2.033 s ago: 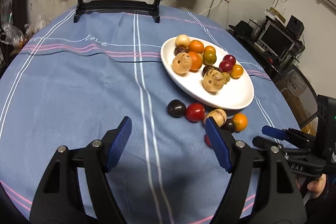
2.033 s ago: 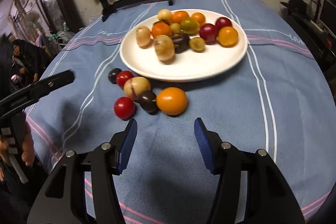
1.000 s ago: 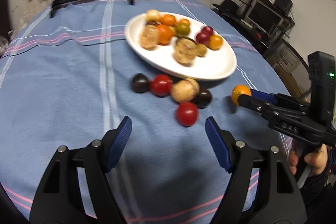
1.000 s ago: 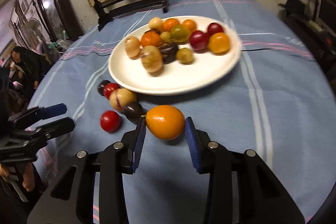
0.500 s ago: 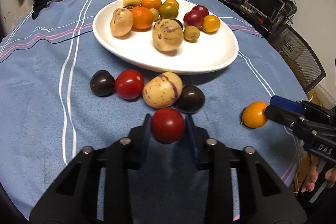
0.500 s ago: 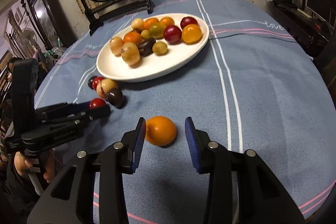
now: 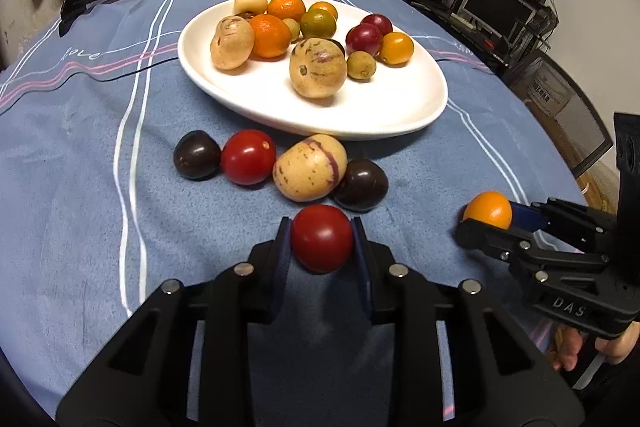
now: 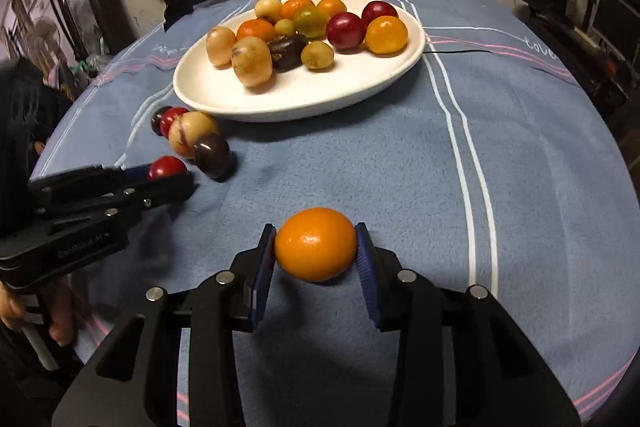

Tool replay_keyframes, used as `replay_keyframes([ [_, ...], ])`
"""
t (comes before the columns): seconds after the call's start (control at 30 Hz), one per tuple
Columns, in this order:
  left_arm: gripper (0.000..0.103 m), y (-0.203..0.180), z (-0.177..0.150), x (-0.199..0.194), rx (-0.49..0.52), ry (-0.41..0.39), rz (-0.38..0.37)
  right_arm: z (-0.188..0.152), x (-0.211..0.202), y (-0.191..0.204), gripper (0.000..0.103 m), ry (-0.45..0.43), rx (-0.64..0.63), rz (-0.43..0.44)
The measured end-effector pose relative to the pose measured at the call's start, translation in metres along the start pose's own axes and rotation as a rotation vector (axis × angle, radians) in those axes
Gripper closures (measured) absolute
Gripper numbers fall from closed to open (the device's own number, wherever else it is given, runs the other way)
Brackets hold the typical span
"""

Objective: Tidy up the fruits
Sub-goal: 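Lower both fruits onto the white plate and open both tools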

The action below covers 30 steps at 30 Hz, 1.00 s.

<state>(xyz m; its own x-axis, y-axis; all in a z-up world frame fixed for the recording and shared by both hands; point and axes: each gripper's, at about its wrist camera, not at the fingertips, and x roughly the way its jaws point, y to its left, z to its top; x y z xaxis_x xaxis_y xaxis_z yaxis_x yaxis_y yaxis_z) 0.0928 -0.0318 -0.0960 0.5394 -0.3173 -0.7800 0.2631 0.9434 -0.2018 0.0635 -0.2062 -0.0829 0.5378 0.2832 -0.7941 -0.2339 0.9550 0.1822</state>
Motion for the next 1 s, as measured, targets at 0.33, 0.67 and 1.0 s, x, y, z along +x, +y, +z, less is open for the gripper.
replay_keyframes([
  [0.33,0.074,0.0,-0.002,-0.042,-0.007,-0.067,-0.023,0.01,-0.02,0.015,0.063,-0.061,-0.014,0.032],
  [0.67,0.074,0.01,0.043,-0.051,0.02,-0.108,0.015,0.053,-0.018,0.009,0.063,-0.101,-0.034,0.026],
  [1.0,0.074,0.034,0.11,0.006,-0.027,-0.037,0.033,0.127,0.034,-0.01,0.064,-0.082,-0.023,-0.008],
])
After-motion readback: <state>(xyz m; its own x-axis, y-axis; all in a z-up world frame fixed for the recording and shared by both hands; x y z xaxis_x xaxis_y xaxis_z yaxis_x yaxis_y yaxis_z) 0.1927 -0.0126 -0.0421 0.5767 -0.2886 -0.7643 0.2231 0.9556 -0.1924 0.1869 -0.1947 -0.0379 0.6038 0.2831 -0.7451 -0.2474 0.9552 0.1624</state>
